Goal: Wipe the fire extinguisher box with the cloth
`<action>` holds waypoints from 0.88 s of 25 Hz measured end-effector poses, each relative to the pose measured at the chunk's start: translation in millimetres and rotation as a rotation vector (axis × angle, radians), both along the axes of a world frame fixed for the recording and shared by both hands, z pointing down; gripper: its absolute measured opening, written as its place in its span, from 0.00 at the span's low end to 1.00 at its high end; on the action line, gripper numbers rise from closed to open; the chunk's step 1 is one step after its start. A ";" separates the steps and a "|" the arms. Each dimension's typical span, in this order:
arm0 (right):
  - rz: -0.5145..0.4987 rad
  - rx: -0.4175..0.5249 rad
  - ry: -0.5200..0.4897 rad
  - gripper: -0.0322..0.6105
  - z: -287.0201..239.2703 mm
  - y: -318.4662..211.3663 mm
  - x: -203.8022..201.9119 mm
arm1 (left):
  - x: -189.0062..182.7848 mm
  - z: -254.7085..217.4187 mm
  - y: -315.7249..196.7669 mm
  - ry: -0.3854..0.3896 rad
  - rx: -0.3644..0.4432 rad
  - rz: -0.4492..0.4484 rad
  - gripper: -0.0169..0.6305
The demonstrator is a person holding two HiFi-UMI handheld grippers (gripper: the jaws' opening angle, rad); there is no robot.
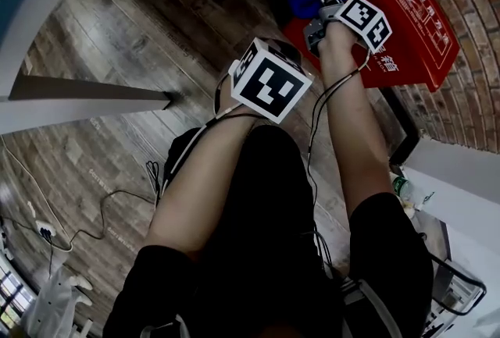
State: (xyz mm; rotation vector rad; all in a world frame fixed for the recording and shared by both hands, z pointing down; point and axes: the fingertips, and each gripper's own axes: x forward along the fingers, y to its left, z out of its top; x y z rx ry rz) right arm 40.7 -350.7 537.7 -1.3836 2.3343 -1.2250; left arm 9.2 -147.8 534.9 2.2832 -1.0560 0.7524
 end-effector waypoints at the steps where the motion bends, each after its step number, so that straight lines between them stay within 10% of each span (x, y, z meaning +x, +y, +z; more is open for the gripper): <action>1: 0.003 -0.011 0.012 0.20 10.1 -0.6 0.1 | -1.6 0.3 -0.2 -0.003 0.000 0.002 0.03; 22: 0.052 -0.299 0.161 0.20 233.2 -4.0 9.1 | -48.0 35.4 -18.6 -0.061 -0.064 -0.005 0.03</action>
